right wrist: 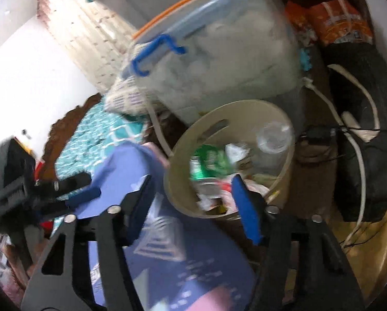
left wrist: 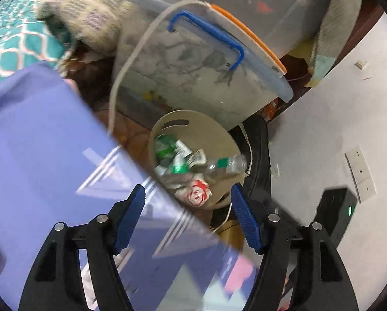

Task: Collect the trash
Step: 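Grasp the crumpled tissue with the left tool while the right tool grasps the pink paper cup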

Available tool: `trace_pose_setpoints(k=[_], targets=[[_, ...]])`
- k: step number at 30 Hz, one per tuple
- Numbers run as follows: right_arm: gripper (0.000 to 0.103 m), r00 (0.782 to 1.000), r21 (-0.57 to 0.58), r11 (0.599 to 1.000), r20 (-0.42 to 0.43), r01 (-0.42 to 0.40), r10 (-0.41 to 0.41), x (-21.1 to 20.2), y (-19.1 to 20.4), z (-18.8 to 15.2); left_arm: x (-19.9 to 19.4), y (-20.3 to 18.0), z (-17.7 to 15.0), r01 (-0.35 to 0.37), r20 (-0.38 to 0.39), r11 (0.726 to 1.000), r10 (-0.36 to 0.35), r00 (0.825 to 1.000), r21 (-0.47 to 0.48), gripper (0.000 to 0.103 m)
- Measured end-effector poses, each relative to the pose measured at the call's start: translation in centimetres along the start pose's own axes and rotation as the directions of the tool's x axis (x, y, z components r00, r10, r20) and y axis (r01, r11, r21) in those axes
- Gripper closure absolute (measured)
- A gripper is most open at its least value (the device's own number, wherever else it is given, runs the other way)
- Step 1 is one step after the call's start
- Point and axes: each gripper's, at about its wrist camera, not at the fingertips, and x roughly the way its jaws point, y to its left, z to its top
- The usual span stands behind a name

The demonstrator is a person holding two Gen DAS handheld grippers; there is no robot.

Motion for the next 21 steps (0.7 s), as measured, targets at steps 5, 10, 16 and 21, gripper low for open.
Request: trace_pose_setpoints(k=[5, 10, 16, 21], targets=[[0.058, 0.986, -0.106, 0.986, -0.127, -0.125, 0.111, 2.4, 6.7, -1.8, -7.2, 5.0, -5.1, -0.05, 0.057, 0.998, 0.053, 0.997, -0.043, 0.038], [0.056, 0.926, -0.141, 0.954, -0.314, -0.263, 0.209, 6.8, 13.4, -5.5, -15.9, 11.6, -8.9, -0.223, 0.165, 0.965, 0.244, 0.956, -0.135, 0.034], [0.056, 0.797, 0.004, 0.923, -0.503, -0.385, 0.334, 12.4, 19.3, -10.3, -22.3, 21.0, -11.4, -0.443, 0.169, 0.844, 0.505, 0.847, -0.301, 0.029], [0.056, 0.748, 0.059, 0.912, -0.552, -0.406, 0.369, 15.2, 23.0, -12.8, -21.8, 25.2, -11.9, -0.462, 0.126, 0.825, 0.522, 0.844, -0.326, 0.025]])
